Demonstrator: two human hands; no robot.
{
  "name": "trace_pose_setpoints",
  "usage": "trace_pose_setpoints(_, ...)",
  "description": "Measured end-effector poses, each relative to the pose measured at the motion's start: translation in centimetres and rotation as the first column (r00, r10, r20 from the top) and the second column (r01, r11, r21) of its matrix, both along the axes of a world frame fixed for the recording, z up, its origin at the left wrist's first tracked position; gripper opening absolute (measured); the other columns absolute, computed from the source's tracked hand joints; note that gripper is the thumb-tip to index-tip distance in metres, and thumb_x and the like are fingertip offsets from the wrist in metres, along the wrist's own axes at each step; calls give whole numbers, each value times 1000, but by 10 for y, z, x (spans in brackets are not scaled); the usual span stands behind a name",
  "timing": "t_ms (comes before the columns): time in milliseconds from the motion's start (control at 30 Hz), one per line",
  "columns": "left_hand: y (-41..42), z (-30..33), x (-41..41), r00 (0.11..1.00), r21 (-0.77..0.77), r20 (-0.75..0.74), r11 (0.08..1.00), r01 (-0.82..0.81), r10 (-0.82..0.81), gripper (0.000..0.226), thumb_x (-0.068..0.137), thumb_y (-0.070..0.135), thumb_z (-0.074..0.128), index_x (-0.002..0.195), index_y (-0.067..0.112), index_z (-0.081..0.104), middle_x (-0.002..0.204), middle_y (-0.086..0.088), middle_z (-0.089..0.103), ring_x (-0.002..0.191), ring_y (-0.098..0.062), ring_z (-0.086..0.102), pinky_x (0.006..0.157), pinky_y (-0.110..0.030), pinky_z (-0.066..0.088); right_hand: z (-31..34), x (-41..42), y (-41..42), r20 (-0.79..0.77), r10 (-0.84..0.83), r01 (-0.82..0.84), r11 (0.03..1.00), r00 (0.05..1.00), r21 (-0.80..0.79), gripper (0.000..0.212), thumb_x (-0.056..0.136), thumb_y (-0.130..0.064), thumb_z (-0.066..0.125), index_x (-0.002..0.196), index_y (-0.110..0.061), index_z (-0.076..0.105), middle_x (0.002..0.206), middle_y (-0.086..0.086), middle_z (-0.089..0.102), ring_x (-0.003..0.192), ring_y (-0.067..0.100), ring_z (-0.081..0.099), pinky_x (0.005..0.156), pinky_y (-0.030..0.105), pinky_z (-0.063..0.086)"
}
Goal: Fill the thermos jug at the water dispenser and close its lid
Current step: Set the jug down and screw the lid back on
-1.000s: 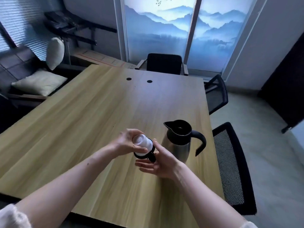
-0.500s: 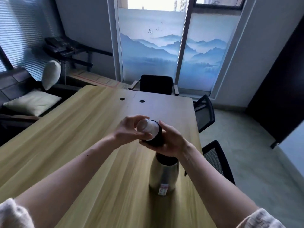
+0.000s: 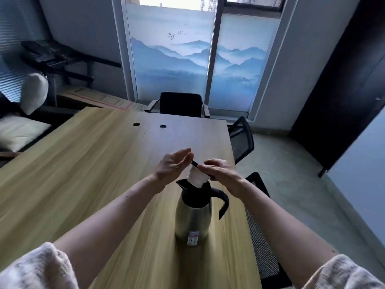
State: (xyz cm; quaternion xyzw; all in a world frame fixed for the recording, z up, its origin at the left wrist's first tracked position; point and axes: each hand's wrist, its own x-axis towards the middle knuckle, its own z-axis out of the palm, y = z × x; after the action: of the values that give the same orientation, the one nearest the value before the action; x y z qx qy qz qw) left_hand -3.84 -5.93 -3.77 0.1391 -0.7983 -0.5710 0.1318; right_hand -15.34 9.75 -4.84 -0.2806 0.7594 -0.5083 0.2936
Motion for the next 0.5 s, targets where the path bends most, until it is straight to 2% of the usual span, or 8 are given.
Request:
trace_pose_setpoints(100, 0, -4, -1, 1000, 19, -21, 1000, -12, 12, 43, 95, 31, 51, 131, 9, 56, 130, 0, 58, 121, -9, 50, 90, -8, 41, -7, 1, 4, -77, 71, -67, 996, 995, 56, 72, 82, -33, 77, 140, -4, 47, 139, 12, 56, 124, 22, 54, 107, 35, 43)
trace_pose_setpoints(167, 0, -6, -2, 1000, 23, -23, 1000, -11, 11, 34, 94, 27, 54, 124, 13, 61, 115, 2, 62, 110, -10, 55, 80, -4, 43, -10, 2, 6, -123, 136, -125, 988, 983, 93, 74, 81, -29, 79, 143, -8, 44, 138, 5, 53, 125, 18, 52, 106, 29, 43)
trace_pose_setpoints(200, 0, -7, -2, 1000, 20, -10, 1000, -9, 9, 29, 94, 24, 56, 120, 15, 63, 111, 1, 63, 104, -11, 58, 79, -7, 46, -10, 3, 6, -149, 160, -144, 983, 976, 111, 75, 80, -26, 80, 144, -9, 44, 137, 4, 53, 124, 16, 52, 103, 25, 43)
trace_pose_setpoints(267, -1, -12, -2, 1000, -3, 27, 1000, -2, 2, 29, 92, 20, 59, 120, 11, 64, 116, -4, 65, 103, -15, 62, 86, -19, 50, -10, 1, 5, -186, 193, -172, 977, 963, 123, 78, 78, -21, 82, 144, -10, 43, 138, 4, 53, 123, 14, 52, 99, 18, 44)
trace_pose_setpoints(367, 0, -17, 1, 997, -11, 71, 1000, 14, -13, 38, 90, 16, 63, 127, 7, 60, 127, -10, 64, 113, -22, 62, 98, -34, 50, -7, -3, 5, -222, 236, -204, 967, 946, 155, 85, 73, -20, 87, 144, -11, 42, 140, 6, 54, 126, 16, 53, 106, 28, 44)
trace_pose_setpoints(433, 1, -20, 3, 997, -10, 79, 1000, 19, -18, 37, 88, 12, 64, 125, 8, 61, 123, -10, 66, 111, -22, 63, 99, -40, 50, -5, -5, 6, -241, 255, -211, 959, 937, 191, 90, 68, -24, 89, 145, -12, 42, 139, 2, 55, 128, 16, 52, 108, 32, 43)
trace_pose_setpoints(500, 2, -22, 4, 997, -10, 69, 1000, 30, -29, 32, 88, 9, 63, 119, 12, 66, 114, -7, 70, 105, -22, 66, 97, -42, 51, -4, -5, 7, -254, 261, -208, 954, 931, 216, 91, 68, -23, 90, 145, -13, 43, 137, -2, 55, 128, 14, 52, 107, 29, 42)
